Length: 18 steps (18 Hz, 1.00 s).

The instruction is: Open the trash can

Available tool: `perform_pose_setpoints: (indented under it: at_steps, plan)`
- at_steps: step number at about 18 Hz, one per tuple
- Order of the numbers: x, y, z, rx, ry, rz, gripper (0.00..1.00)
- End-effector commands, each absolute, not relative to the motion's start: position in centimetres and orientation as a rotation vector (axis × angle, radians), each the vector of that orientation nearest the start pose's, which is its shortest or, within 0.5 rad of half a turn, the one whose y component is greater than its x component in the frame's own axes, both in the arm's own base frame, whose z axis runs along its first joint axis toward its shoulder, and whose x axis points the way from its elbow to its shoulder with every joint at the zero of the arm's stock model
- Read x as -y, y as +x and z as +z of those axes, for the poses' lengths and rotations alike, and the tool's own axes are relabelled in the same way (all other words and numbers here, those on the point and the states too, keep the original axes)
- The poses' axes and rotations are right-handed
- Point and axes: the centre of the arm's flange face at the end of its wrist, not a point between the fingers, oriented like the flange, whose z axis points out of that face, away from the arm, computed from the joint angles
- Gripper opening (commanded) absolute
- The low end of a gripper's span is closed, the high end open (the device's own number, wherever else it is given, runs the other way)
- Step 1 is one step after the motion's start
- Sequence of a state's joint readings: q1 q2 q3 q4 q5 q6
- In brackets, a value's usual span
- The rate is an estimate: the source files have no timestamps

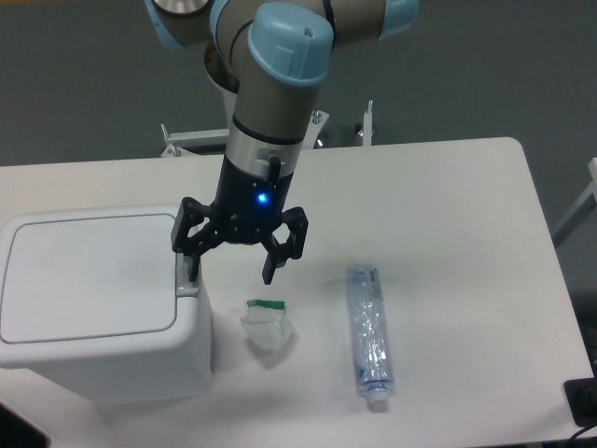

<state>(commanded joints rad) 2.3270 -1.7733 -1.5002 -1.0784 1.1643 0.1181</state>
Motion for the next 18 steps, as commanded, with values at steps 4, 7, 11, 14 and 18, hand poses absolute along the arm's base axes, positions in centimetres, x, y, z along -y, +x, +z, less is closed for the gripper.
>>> perform_pose_setpoints:
  at_steps: [4,7,11,14,18]
  plan:
    - [-55.63,-28.76,47.13,0.735,-2.539,-0.292,1.0]
    - [-55.64,-28.77,47.15,0.734,-2.537,-0.291,1.0]
    - [-55.68,-28.81,47.08,0.734,-2.537,-0.291,1.0]
    - [-55.92,-28.65,46.8,0.731,-2.543,-0.296,1.0]
    - [-55.99,-28.6,46.7,0.73,-2.545,-0.296,1.0]
